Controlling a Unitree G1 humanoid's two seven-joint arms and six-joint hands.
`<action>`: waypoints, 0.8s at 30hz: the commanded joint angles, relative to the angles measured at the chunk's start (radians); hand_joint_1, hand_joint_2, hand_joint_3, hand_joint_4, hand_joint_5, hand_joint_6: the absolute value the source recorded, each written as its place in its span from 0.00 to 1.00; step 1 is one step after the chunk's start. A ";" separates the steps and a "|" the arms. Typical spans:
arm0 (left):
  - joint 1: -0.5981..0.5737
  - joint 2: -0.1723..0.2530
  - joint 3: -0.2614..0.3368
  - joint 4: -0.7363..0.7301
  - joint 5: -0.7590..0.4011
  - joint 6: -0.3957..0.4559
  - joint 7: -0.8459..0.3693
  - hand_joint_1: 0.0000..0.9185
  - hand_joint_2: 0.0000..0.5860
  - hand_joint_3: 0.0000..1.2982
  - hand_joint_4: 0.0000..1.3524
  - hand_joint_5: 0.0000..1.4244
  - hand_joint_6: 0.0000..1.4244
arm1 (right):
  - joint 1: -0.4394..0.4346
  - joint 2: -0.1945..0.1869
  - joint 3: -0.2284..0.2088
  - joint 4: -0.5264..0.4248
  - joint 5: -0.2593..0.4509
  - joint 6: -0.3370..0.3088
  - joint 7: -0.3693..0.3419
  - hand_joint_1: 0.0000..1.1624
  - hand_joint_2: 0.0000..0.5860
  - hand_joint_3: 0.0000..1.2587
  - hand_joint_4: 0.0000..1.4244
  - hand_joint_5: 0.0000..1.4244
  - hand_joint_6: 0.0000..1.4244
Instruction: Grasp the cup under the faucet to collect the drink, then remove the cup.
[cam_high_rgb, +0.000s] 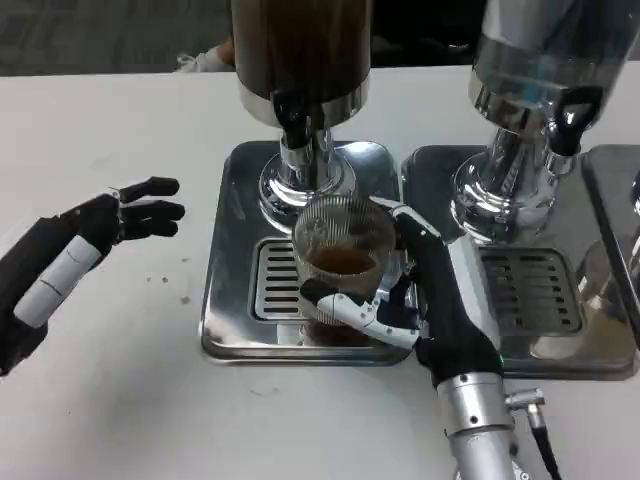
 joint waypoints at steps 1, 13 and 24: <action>-0.022 -0.004 -0.017 0.020 0.012 -0.010 -0.013 0.00 0.14 0.19 0.20 0.20 0.12 | 0.025 -0.004 -0.013 -0.091 0.001 0.014 0.006 0.77 0.32 0.55 0.56 0.70 0.86; -0.043 -0.007 -0.052 0.035 0.024 -0.038 -0.013 0.00 0.14 0.19 0.20 0.20 0.12 | 0.140 -0.034 -0.022 -0.291 0.002 0.101 0.081 0.81 0.27 0.58 0.57 0.71 0.90; -0.021 0.005 -0.099 -0.019 0.081 -0.129 -0.003 0.00 0.14 0.19 0.19 0.19 0.12 | 0.267 -0.060 -0.040 -0.488 0.026 0.145 0.159 0.82 0.27 0.59 0.58 0.71 0.91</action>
